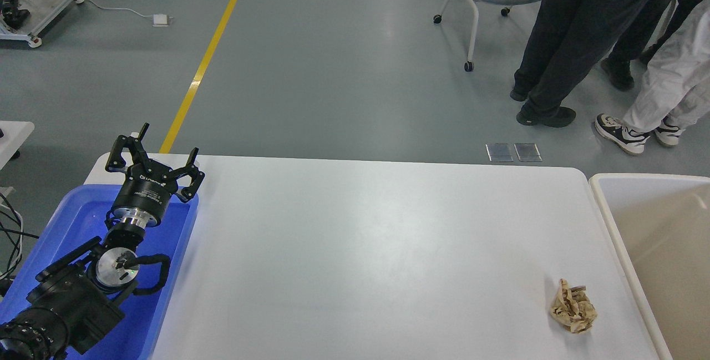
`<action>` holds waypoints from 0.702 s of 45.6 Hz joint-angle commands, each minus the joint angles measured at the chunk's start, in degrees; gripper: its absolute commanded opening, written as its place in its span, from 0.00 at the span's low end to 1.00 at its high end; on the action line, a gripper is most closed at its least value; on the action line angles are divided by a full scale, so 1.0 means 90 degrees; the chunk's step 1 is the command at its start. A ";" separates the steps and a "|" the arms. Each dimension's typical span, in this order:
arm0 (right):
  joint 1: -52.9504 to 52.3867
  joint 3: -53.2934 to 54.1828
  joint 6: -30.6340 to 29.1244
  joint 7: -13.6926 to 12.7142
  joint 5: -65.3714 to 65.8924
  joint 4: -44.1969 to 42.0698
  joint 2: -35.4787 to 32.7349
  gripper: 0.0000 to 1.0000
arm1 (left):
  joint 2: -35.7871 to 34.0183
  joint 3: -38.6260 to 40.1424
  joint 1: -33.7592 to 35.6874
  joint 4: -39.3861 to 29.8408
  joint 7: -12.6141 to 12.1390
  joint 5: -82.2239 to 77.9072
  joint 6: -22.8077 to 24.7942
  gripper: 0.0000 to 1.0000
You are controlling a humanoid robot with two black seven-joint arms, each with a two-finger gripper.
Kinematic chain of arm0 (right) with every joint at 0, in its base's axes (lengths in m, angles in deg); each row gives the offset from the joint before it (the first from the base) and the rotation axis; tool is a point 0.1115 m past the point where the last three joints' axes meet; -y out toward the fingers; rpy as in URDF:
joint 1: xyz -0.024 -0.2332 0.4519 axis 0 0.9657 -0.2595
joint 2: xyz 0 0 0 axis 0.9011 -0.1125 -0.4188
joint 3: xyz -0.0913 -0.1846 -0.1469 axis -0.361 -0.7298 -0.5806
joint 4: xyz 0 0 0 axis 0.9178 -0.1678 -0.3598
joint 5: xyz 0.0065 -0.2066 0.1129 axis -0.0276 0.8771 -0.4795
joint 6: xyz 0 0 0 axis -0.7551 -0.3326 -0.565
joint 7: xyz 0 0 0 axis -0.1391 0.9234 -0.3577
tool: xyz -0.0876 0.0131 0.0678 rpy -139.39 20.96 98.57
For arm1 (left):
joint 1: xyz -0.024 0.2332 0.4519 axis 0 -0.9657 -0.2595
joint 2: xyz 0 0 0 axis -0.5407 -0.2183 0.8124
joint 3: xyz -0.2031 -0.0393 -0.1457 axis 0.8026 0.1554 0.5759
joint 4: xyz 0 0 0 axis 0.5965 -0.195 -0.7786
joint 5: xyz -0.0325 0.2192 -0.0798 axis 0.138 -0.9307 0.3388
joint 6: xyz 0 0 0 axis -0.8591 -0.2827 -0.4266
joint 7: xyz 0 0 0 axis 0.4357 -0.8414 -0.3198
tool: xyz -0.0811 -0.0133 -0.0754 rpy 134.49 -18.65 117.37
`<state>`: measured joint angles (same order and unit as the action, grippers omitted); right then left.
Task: Tidy desktop
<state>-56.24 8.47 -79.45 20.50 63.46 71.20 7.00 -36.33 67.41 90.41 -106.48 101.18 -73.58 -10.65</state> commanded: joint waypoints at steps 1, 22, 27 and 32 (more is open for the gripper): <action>-0.0327 0.0261 -0.0011 0.0020 -0.0181 -0.0014 0.0061 1.00 | 0.0000 0.0008 0.0000 0.0000 -0.0005 0.0000 0.0000 1.00; -0.1206 0.3102 -0.1299 0.0304 -0.0718 0.1166 -0.0642 1.00 | 0.0000 -0.0002 0.0000 0.0000 -0.0005 0.0000 0.0000 1.00; -0.1245 0.3620 -0.1544 -0.0223 -0.1294 0.2074 -0.0847 1.00 | 0.0000 -0.0002 0.0000 0.0000 0.0005 0.0000 0.0000 1.00; -0.1586 0.3719 -0.1544 -0.0263 -0.1490 0.2826 -0.0897 1.00 | 0.0000 -0.0002 0.0000 0.0000 0.0005 0.0000 0.0000 1.00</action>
<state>-66.33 34.61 -89.59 21.08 55.17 83.98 1.70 -36.33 67.40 90.40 -106.47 101.18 -73.58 -10.65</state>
